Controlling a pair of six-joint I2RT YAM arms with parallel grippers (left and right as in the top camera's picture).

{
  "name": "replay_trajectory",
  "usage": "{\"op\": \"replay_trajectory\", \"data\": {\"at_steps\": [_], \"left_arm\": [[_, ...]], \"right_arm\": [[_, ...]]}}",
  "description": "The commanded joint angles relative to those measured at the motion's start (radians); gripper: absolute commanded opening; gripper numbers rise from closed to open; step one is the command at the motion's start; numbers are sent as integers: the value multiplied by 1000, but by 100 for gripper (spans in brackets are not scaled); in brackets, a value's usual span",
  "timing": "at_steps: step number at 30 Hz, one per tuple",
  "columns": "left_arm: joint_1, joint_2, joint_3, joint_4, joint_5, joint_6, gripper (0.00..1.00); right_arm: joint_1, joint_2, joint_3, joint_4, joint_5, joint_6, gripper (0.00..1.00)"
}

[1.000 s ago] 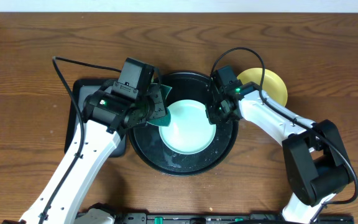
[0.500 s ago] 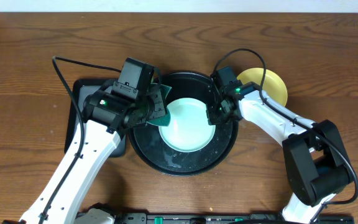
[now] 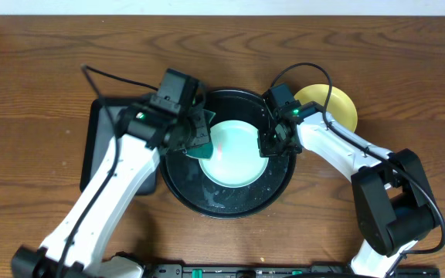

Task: Clean dirty plates on tray and stack at the side

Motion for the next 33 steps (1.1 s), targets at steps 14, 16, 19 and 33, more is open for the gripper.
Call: {"op": "replay_trajectory", "data": {"at_steps": [14, 16, 19, 33], "left_arm": [[-16, 207, -1, 111, 45, 32, 7], [-25, 225, -1, 124, 43, 32, 7], [-32, 245, -1, 130, 14, 32, 7], [-37, 312, -1, 159, -26, 33, 7]], "right_arm": [[11, -21, -6, 0, 9, -1, 1], [11, -21, -6, 3, 9, 0, 1], [11, -21, -6, 3, 9, 0, 1], [56, -20, -6, 16, 44, 0, 1]]}}
